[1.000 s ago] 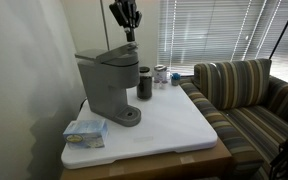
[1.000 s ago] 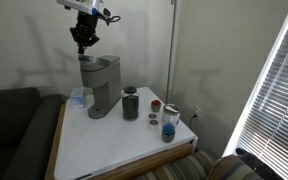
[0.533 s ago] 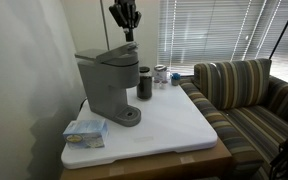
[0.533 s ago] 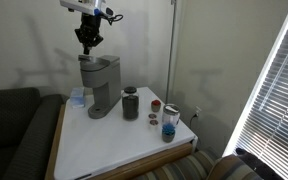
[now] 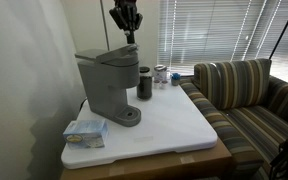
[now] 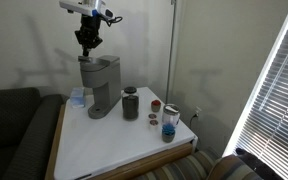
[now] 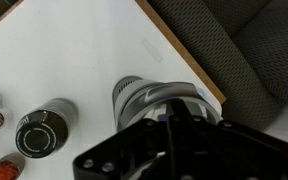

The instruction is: Close the coffee maker

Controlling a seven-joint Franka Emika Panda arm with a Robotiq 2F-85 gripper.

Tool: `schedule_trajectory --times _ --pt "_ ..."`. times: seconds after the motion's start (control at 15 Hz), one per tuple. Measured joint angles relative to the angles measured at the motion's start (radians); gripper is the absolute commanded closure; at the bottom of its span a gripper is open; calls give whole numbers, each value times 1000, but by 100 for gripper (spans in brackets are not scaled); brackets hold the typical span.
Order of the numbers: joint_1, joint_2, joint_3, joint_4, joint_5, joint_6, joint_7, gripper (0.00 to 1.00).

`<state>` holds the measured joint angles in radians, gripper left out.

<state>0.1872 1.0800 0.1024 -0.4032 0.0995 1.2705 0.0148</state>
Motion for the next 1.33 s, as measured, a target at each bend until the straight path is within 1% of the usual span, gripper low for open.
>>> schedule_trajectory --times 0.33,0.6,1.0,1.33 --pt "1 0 0 -7 0 -36 38 100" --pt "0 0 0 -11 0 -95 65 100" --pt "1 5 0 -21 0 -164 60 100" --pt "3 32 0 -22 0 -174 29 100"
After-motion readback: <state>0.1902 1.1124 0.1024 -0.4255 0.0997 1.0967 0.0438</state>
